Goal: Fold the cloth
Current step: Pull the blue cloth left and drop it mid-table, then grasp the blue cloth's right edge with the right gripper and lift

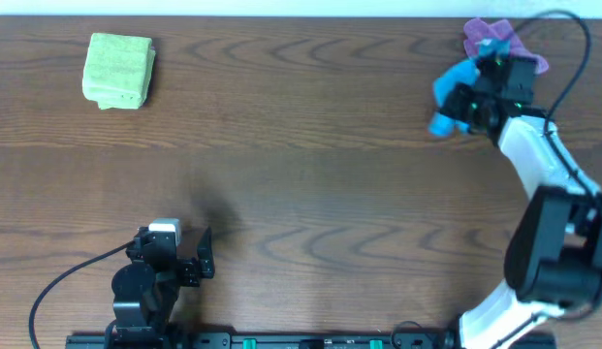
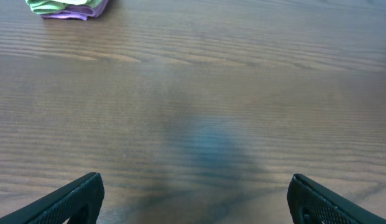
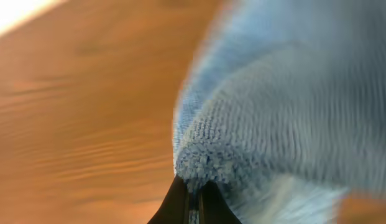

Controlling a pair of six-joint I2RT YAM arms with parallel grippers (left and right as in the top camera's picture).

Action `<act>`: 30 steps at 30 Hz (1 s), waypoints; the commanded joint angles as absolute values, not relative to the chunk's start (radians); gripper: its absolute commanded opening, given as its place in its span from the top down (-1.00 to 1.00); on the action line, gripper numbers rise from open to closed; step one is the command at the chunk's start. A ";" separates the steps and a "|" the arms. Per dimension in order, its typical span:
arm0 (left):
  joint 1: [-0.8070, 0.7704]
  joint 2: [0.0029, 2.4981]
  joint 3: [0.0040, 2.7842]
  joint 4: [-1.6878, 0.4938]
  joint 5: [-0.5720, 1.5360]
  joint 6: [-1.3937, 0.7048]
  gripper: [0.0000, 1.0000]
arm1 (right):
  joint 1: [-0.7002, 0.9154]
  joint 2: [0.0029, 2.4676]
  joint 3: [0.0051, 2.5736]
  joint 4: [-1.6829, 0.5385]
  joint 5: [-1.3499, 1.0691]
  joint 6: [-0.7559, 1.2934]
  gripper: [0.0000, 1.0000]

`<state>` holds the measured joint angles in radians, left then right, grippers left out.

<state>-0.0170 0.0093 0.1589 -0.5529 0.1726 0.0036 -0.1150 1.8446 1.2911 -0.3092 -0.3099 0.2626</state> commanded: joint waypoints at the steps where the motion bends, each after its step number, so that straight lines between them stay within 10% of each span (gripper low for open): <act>1: -0.019 0.004 0.149 -0.551 0.169 0.001 -0.91 | 0.003 1.718 1.328 -0.329 -0.447 0.269 0.97; 12: -0.019 0.004 0.149 -0.551 0.169 0.001 -0.91 | 0.529 1.538 1.364 -0.297 -0.429 0.373 0.91; 15: -0.019 0.004 0.149 -0.551 0.169 0.001 -0.91 | 0.524 1.531 1.375 -0.389 -0.213 0.392 -0.99; 30: -0.019 0.004 0.149 -0.551 0.169 0.001 -0.91 | 0.498 1.645 1.344 -0.745 -0.264 0.261 -0.74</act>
